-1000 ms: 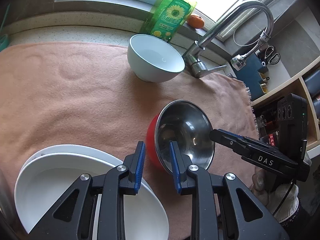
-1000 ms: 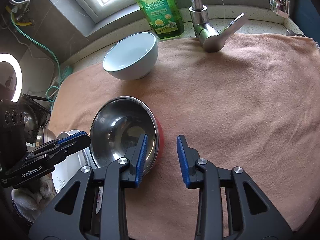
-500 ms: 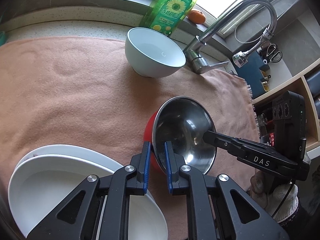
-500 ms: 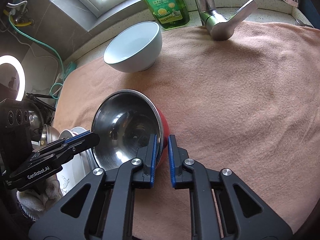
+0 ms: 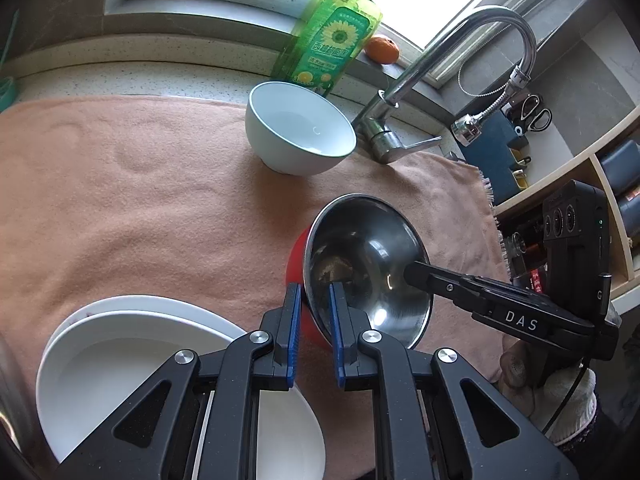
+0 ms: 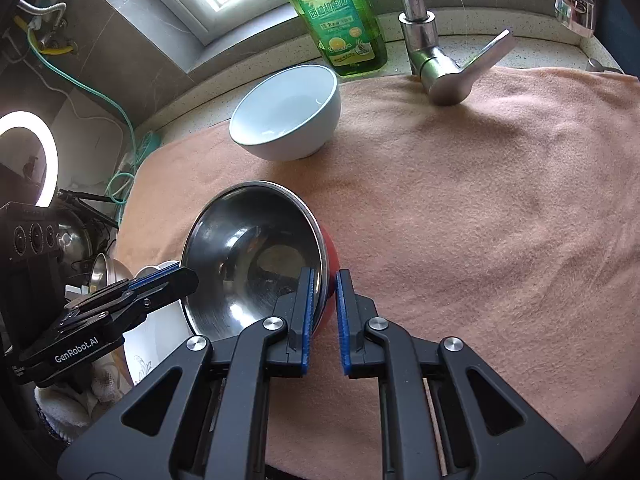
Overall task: Organize plates and bowls
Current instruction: 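Lift the red-outside bowl and carry it over the plain steel bowl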
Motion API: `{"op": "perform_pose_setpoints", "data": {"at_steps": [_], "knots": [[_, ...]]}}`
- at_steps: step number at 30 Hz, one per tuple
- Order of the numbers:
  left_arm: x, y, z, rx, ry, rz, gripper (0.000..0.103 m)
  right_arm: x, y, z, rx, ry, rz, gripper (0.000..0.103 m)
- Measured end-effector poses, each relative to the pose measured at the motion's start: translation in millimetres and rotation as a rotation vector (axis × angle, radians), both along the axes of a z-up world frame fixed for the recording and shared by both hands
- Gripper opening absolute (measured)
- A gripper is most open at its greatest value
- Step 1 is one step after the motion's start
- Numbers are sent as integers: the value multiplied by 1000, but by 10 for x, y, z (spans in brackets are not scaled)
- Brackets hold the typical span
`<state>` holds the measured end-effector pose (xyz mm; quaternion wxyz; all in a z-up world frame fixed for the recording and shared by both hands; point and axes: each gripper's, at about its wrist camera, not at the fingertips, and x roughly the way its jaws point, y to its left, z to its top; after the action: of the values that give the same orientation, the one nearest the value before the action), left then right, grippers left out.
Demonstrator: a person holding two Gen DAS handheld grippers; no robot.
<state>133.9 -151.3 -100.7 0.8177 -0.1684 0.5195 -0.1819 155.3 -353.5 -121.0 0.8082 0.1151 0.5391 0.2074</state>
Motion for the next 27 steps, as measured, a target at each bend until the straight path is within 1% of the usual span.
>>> {"op": "perform_pose_setpoints", "data": {"at_steps": [5,12,19,27], "knots": [[-84,134,121,-15,-22,21,12,-51,119,175,6,-26,17,11],[-269,409,278,-28,-54,67,12,-134,416,370,8,-63,63,11],[-466,791,433,-33,-91,138,12,-223,866,527,15,-91,129,11],[-753,1266,495,-31,-106,230,12,-356,1435,645,22,-121,220,11]]}}
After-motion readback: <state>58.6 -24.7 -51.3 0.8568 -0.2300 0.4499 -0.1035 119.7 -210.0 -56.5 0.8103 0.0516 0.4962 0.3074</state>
